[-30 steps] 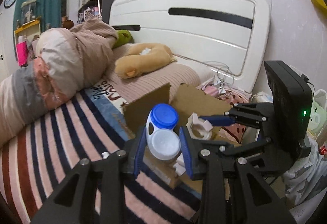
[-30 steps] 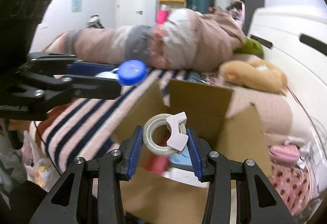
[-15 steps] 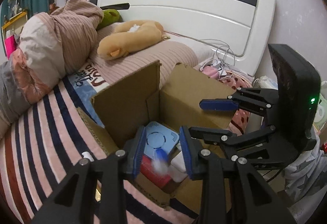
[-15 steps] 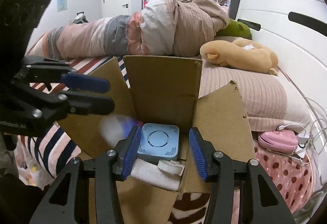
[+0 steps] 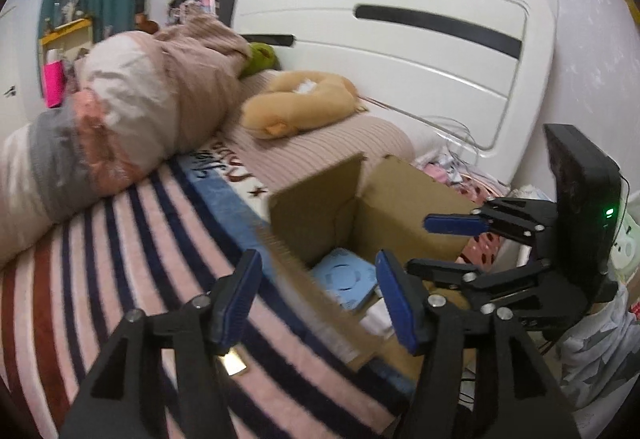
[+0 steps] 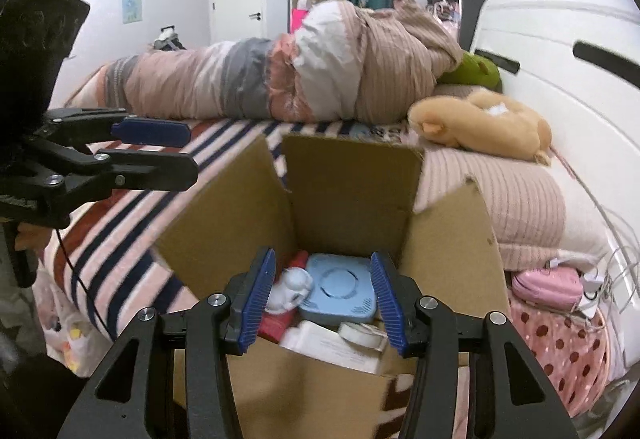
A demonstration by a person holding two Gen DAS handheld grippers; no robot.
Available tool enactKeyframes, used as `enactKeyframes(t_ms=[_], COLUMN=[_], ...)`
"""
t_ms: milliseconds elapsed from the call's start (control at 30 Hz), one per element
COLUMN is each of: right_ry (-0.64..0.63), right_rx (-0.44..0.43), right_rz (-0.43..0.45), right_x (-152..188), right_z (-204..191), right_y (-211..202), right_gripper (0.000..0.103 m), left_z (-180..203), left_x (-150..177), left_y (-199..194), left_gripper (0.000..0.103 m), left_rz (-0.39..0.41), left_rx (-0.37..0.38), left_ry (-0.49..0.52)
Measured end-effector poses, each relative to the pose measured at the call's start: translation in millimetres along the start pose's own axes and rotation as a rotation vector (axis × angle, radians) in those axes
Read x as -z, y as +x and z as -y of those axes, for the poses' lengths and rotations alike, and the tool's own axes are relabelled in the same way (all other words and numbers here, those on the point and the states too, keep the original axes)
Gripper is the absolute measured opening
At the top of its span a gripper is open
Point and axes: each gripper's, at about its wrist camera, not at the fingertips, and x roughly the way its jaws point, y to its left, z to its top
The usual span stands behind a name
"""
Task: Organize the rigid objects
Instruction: 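Grasp the gold stick with the left gripper while the right grasps the small white bottle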
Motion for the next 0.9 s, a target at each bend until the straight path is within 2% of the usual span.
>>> enactKeyframes(t_ms=[133, 233, 400, 467, 567, 633, 700, 900], right_ry=[-0.037, -0.058, -0.088, -0.086, -0.098, -0.107, -0.094, -0.013], right_rx=[-0.019, -0.07, -0.108, -0.093, -0.072, -0.038, -0.012, 0.124], right_rz=[0.043, 0.061, 0.026, -0.003, -0.068, -0.111, -0.148, -0.227], right_x=[-14.5, -26.7, -37.2, -39.5, -37.8, -33.8, -28.3, -10.3], right_z=[-30.4, -63.8, -115.5, -128.2, -144.5, -153.0, -156.8, -139.0], right_y=[-10.3, -10.0, 17.8, 34.8, 66.2, 89.3, 111.0, 162.8], right_gripper=[0.046, 0.046, 0.045, 0.045, 0.036, 0.03, 0.028, 0.028], left_z=[-30.7, -56.2, -99.4, -113.1, -128.2, -133.9, -136.6, -139.7], left_x=[20.7, 41.4, 83.7, 99.0, 120.6, 133.4, 140.9, 153.2], left_y=[-31.7, -44.9, -48.6, -40.9, -16.9, 6.4, 25.5, 81.6], left_gripper=[0.056, 0.056, 0.056, 0.056, 0.056, 0.051, 0.043, 0.04], left_rz=[0.035, 0.037, 0.007, -0.016, -0.056, -0.083, -0.104, -0.149], left_rx=[-0.076, -0.113, -0.12, -0.097, -0.035, 0.029, 0.067, 0.203], left_ry=[-0.041, -0.081, -0.159, -0.182, -0.224, -0.248, -0.26, -0.311])
